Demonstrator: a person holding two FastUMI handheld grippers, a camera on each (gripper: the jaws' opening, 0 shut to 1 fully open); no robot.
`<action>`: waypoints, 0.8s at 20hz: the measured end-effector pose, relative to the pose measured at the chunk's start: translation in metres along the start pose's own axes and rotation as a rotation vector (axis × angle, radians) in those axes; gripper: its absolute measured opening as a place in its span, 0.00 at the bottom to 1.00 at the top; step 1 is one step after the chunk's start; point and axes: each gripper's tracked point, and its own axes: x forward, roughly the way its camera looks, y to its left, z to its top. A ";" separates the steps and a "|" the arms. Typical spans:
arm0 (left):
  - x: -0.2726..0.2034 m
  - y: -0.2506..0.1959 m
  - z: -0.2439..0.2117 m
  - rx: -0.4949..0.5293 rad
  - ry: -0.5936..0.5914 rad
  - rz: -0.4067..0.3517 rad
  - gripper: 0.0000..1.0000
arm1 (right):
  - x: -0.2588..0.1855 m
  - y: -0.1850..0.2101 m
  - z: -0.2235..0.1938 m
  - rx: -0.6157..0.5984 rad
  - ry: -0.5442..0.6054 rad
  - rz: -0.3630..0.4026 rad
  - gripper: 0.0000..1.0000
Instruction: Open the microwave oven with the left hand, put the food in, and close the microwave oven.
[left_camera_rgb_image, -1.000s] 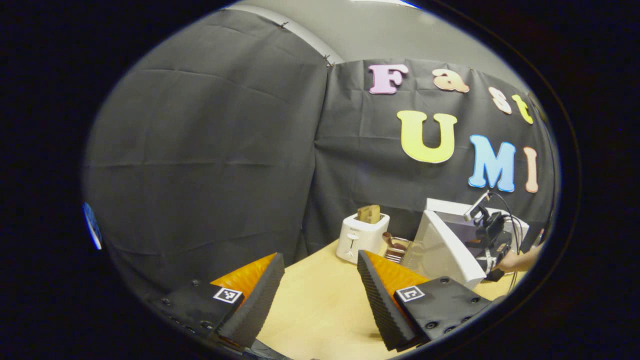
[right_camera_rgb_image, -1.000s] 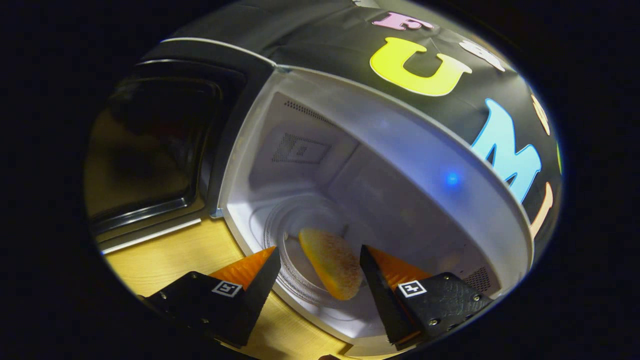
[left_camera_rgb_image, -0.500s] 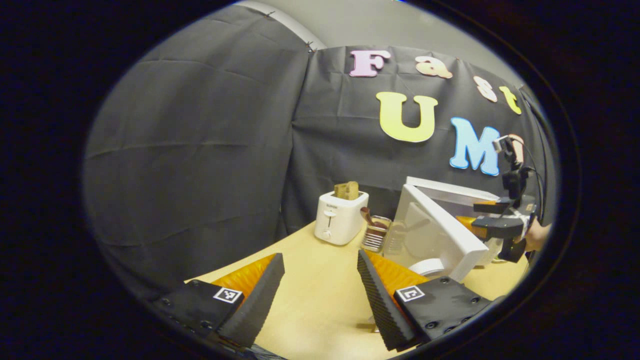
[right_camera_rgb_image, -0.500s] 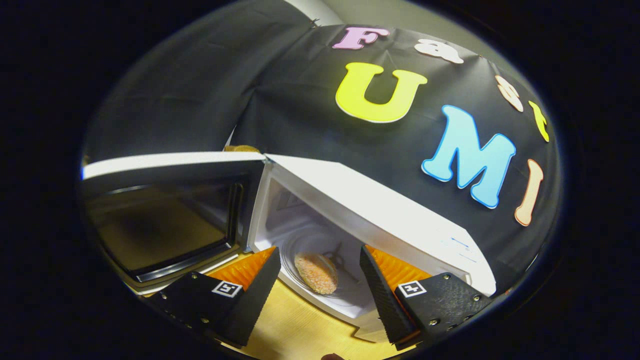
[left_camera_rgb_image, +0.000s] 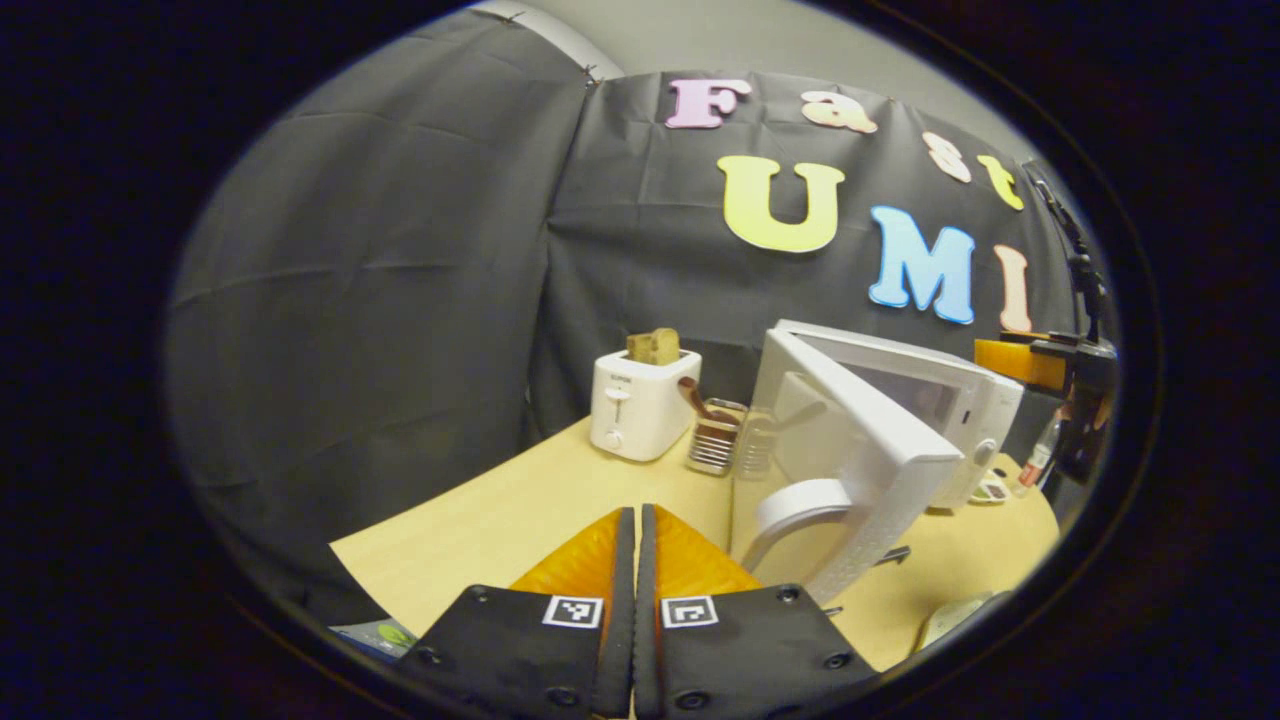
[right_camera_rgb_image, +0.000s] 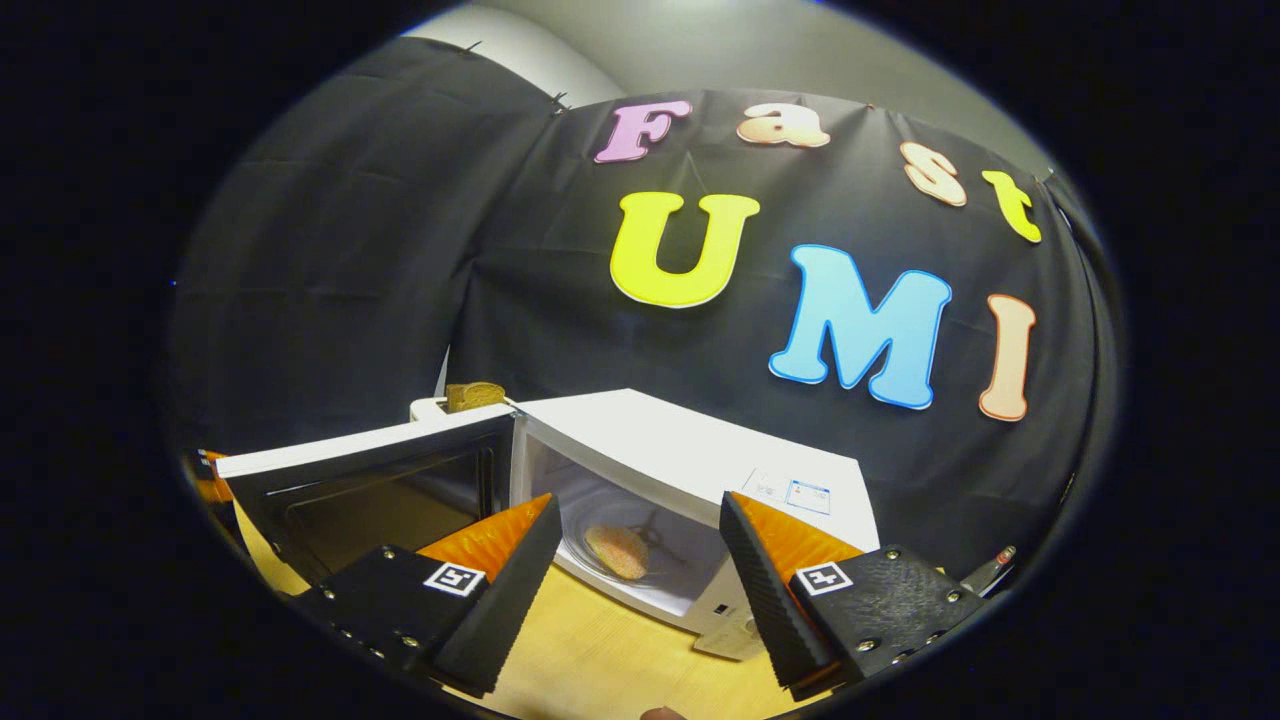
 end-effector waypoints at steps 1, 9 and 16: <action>0.000 -0.010 0.001 0.004 -0.002 -0.025 0.07 | -0.008 -0.008 -0.001 0.013 0.003 -0.012 0.97; -0.008 -0.076 -0.003 0.075 0.021 -0.166 0.08 | -0.057 -0.056 0.000 0.071 -0.001 -0.110 0.97; -0.005 -0.151 -0.004 0.126 0.032 -0.339 0.08 | -0.085 -0.073 -0.003 0.068 0.001 -0.150 0.97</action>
